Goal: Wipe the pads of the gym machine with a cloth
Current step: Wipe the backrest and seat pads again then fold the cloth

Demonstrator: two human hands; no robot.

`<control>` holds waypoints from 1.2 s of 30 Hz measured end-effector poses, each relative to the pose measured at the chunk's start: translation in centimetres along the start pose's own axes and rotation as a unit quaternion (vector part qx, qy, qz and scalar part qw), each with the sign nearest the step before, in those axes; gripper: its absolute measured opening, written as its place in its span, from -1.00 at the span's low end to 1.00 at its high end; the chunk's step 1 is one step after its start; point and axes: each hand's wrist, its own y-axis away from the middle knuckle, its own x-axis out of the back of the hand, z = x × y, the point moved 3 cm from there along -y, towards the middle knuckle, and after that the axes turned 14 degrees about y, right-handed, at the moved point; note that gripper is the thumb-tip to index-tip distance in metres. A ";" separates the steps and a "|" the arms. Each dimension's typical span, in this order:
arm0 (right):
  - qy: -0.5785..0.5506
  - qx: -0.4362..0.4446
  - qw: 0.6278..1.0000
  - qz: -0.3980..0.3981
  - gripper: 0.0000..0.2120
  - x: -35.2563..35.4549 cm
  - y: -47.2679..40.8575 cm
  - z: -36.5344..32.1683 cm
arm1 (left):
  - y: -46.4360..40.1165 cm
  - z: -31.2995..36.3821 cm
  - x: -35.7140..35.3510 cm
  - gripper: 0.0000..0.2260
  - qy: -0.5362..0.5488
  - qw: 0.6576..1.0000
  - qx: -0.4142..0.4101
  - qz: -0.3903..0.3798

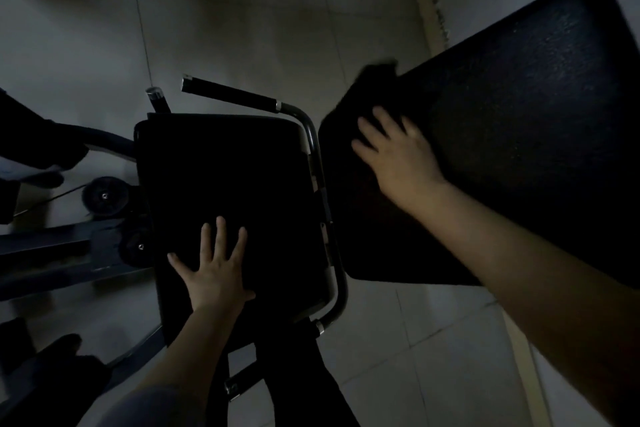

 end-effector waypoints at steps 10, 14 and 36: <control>-0.060 0.047 0.994 -0.077 -0.36 -2.4 14.3 -6.7 | 1.7 6.7 5.7 -0.46 0.216 0.971 -0.064 0.084; 0.023 -0.040 0.998 -0.038 -0.40 0.1 6.6 2.5 | 4.7 13.2 6.4 -0.59 0.316 0.932 -0.145 0.104; -0.085 -0.055 0.993 0.057 -0.55 0.8 15.3 6.1 | 4.9 24.3 5.4 -0.41 0.751 0.627 0.103 -0.181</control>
